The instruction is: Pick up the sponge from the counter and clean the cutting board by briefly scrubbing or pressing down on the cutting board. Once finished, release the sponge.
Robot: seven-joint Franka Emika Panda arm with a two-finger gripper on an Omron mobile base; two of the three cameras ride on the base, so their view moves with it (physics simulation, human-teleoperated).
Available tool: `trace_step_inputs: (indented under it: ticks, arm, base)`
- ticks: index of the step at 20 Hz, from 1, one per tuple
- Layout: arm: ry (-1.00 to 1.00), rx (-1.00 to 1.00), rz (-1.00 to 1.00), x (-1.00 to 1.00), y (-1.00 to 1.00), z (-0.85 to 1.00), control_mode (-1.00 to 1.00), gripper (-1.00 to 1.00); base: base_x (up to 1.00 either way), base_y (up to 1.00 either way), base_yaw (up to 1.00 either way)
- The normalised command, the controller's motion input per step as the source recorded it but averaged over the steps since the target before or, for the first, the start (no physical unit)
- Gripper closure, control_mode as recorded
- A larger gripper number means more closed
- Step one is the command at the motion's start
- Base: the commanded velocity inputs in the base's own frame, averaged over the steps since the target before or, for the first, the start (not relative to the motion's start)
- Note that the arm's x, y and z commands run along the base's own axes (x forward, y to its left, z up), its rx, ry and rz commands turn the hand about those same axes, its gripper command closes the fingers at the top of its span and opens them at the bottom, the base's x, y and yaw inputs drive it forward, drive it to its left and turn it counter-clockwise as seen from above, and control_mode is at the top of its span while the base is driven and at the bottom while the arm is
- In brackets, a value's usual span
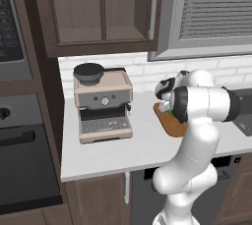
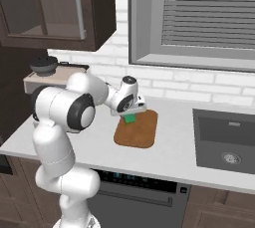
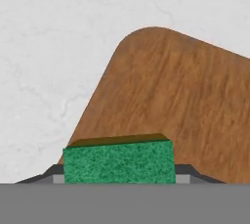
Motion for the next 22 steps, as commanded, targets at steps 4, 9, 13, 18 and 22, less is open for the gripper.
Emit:
trace_step_inputs:
  ticks: [4,9,13,18,22]
  arm:
    - [0.06,0.00,0.00,0.59,0.00,0.00,-1.00,1.00]
    - [0.01,-0.02,0.00,0.67,0.00,-0.08,-1.00,1.00]
    - [0.00,0.00,0.01,0.38,-0.01,-0.34,-1.00,1.00]
    - [0.00,0.00,0.03,0.06,-0.06,-0.56,-1.00,1.00]
    - [0.00,0.00,0.06,0.00,-0.03,-0.94,-1.00,1.00]
  base:
    - [0.00,0.00,0.00]
    - [0.00,0.00,0.00]
    - [0.00,0.00,0.00]
    - [0.00,0.00,0.00]
    - [0.00,0.00,0.00]
